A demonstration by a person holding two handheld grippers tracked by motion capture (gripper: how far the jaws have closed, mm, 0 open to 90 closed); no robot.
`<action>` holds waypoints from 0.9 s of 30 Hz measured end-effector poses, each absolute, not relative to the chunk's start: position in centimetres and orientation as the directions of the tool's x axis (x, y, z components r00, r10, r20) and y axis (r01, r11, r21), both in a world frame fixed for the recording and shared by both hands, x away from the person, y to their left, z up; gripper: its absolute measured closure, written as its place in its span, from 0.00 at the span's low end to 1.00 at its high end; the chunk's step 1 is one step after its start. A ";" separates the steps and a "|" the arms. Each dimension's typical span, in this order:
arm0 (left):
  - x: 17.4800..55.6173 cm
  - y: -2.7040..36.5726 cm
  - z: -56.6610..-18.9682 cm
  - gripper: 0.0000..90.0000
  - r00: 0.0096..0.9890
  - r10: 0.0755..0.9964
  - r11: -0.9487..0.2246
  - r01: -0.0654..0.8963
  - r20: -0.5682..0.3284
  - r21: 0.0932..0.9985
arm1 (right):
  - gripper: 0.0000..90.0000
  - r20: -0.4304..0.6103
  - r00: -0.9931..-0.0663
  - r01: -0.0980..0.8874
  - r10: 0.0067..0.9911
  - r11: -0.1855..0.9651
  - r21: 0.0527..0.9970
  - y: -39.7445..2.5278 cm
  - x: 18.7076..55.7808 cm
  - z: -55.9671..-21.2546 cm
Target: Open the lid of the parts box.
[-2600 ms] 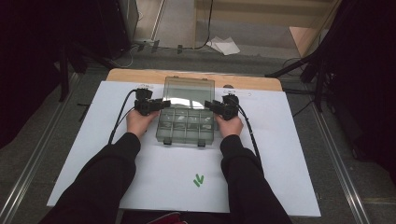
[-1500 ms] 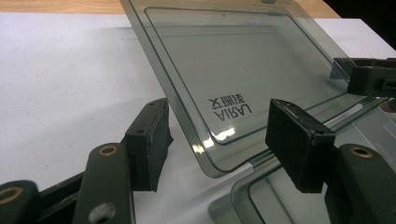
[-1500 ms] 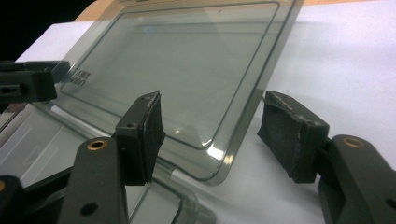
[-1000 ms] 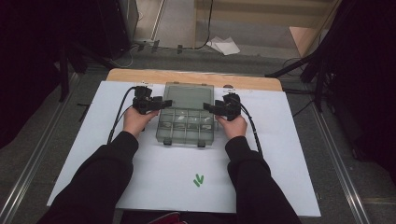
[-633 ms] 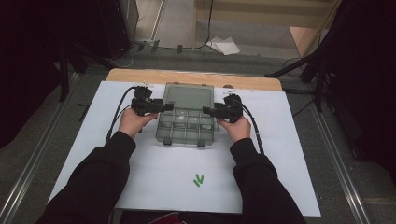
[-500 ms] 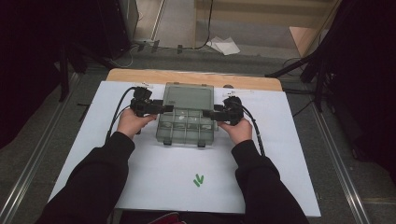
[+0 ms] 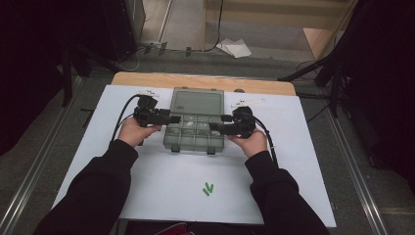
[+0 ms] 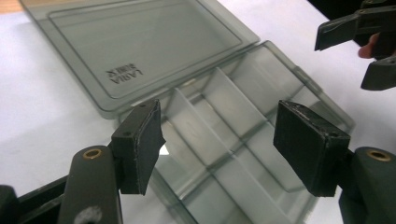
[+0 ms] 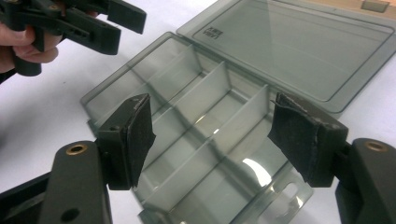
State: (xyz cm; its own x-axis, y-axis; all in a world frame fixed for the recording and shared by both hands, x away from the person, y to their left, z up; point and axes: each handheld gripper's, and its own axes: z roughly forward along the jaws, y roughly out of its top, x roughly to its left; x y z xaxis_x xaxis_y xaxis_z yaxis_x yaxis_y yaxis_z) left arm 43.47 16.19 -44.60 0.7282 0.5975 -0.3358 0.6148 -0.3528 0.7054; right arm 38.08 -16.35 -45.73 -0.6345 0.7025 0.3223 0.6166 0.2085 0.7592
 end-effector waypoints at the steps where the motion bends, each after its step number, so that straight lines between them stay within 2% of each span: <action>1: 43.3 16.2 -44.5 0.35 0.733 0.584 -0.353 0.615 -0.348 0.705 | 0.34 0.325 -0.636 0.615 0.700 0.205 0.761 -16.3 37.9 -45.7; 6: 42.3 15.9 -44.2 0.35 0.769 0.545 -0.414 0.594 -0.336 0.689 | 0.34 0.318 -0.649 0.606 0.691 0.218 0.765 -16.1 37.0 -45.3; 27: 38.9 15.8 -44.2 0.35 0.818 0.495 -0.479 0.538 -0.293 0.693 | 0.34 0.353 -0.661 0.616 0.662 0.211 0.759 -18.1 33.2 -45.5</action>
